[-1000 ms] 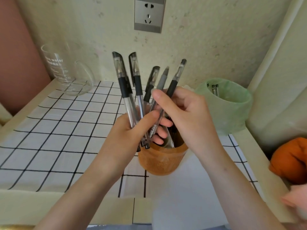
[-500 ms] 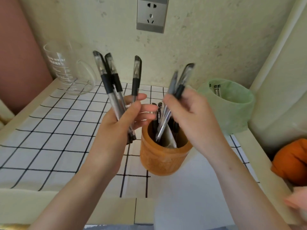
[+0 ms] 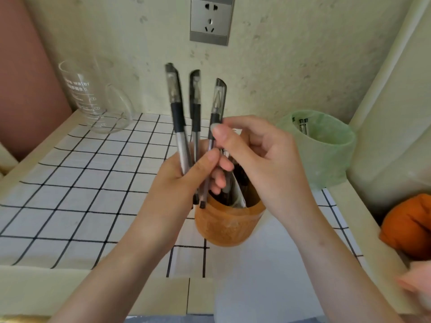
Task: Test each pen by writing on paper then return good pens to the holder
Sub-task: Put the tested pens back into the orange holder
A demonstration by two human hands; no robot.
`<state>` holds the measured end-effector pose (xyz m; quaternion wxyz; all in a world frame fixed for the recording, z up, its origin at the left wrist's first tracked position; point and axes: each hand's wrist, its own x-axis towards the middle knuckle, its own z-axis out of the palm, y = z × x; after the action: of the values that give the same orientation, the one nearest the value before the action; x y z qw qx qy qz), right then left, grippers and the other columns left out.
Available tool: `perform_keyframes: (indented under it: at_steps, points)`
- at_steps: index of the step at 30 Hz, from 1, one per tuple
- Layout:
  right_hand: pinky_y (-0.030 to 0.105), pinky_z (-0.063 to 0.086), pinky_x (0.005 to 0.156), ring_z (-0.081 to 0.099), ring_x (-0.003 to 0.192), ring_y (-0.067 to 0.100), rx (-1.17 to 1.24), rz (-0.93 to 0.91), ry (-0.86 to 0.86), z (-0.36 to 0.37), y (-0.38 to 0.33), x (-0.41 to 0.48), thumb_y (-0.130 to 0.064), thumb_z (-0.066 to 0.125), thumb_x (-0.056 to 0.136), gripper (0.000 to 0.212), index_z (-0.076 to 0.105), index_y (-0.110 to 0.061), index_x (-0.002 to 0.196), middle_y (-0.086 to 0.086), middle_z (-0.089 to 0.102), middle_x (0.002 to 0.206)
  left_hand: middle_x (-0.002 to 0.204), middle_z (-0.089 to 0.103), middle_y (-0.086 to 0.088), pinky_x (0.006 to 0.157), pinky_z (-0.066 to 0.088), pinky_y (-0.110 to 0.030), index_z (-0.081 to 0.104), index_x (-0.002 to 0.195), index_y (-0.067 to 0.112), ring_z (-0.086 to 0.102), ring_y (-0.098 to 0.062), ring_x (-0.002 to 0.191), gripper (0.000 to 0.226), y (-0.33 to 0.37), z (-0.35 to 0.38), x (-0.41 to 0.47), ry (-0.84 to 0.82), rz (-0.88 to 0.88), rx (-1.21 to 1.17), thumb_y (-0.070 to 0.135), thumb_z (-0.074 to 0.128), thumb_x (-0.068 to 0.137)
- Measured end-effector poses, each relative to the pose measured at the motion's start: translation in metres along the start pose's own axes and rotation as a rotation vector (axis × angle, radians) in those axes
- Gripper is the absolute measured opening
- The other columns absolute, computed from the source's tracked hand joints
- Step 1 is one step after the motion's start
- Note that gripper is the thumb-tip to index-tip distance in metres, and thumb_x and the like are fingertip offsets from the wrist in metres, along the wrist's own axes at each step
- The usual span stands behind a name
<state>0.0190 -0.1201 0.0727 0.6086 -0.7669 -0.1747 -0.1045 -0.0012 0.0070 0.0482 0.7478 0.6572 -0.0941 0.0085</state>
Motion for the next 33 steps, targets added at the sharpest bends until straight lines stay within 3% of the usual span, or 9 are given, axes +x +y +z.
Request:
perform_keyframes:
  at_steps: [4,12,15,18,21,24,27,30,33]
  points:
    - [0.033,0.053,0.065,0.063,0.057,0.022,-0.017,0.037,0.020,-0.002,-0.002,0.003,-0.051,0.069,0.073,0.031,0.070,-0.022,0.084,0.017,0.059,0.059,0.047,0.047,0.004,0.049,0.038,-0.017,0.058,0.069,0.012,0.041,-0.011,0.046,0.031,0.002,0.000,0.001,-0.157,-0.013,0.059,0.029,0.043,0.091]
    - [0.030,0.049,0.042,0.061,0.050,0.035,0.129,0.133,-0.025,-0.005,-0.004,0.000,-0.031,0.068,0.083,0.025,0.063,-0.008,0.075,0.016,0.064,0.062,0.049,0.056,0.001,0.054,0.045,-0.016,0.063,0.073,0.011,0.053,-0.010,0.048,0.035,-0.001,0.003,-0.001,-0.348,-0.050,0.068,0.035,0.044,0.090]
    - [0.019,0.042,0.040,0.052,0.039,0.014,0.123,0.040,0.082,-0.004,-0.003,0.001,-0.027,0.062,0.089,0.038,0.053,0.007,0.077,0.009,0.051,0.048,0.064,0.067,-0.002,0.055,0.050,-0.016,0.059,0.092,0.003,0.063,-0.011,0.057,0.029,0.003,0.002,0.001,-0.230,-0.047,-0.065,0.027,0.043,0.089]
    - [0.013,0.029,0.043,0.035,0.040,0.002,0.130,-0.007,0.242,-0.012,0.002,0.007,-0.030,0.060,0.091,0.041,0.053,0.008,0.077,-0.011,0.038,0.045,0.074,0.069,0.001,0.060,0.052,-0.016,0.061,0.094,0.009,0.066,-0.010,0.069,0.020,-0.003,-0.004,0.005,0.066,0.026,-0.039,0.020,0.043,0.092]
    - [0.013,0.028,0.045,0.035,0.042,0.004,0.006,-0.037,0.233,-0.012,0.005,0.008,-0.031,0.060,0.091,0.042,0.055,0.007,0.076,-0.010,0.037,0.049,0.061,0.054,0.006,0.043,0.038,-0.013,0.060,0.087,0.014,0.045,-0.005,0.048,0.016,-0.006,-0.008,0.007,0.223,0.049,0.023,0.019,0.046,0.093]
    - [0.026,0.043,0.052,0.052,0.055,0.016,-0.141,-0.017,0.145,-0.004,0.006,0.004,-0.032,0.062,0.090,0.027,0.058,-0.009,0.076,0.006,0.055,0.061,0.052,0.043,0.008,0.041,0.031,-0.015,0.057,0.085,0.012,0.032,-0.003,0.042,0.018,-0.005,-0.002,0.005,0.229,0.024,0.039,0.029,0.053,0.087]
    - [0.034,0.046,0.057,0.057,0.064,0.027,-0.178,-0.040,0.137,-0.002,0.006,0.004,-0.031,0.062,0.090,0.027,0.059,-0.005,0.084,0.017,0.061,0.071,0.053,0.034,0.008,0.042,0.028,-0.018,0.049,0.087,0.013,0.028,-0.006,0.045,0.023,-0.006,0.004,0.004,0.226,-0.007,-0.042,0.036,0.051,0.089]
    - [0.028,0.043,0.050,0.053,0.053,0.017,-0.272,-0.076,0.119,-0.003,0.005,0.003,-0.031,0.062,0.090,0.024,0.059,-0.008,0.082,0.007,0.057,0.060,0.057,0.034,0.007,0.042,0.025,-0.019,0.037,0.089,0.019,0.026,-0.009,0.048,0.016,-0.004,0.006,0.003,0.215,-0.012,-0.140,0.033,0.042,0.094]
    - [0.018,0.035,0.048,0.045,0.049,0.008,-0.412,-0.064,0.034,-0.003,0.009,0.002,-0.033,0.064,0.088,0.025,0.058,-0.011,0.076,-0.006,0.048,0.053,0.061,0.038,0.005,0.049,0.032,-0.021,0.043,0.088,0.021,0.033,-0.011,0.055,0.013,-0.005,0.009,0.003,0.202,0.033,-0.091,0.032,0.041,0.095]
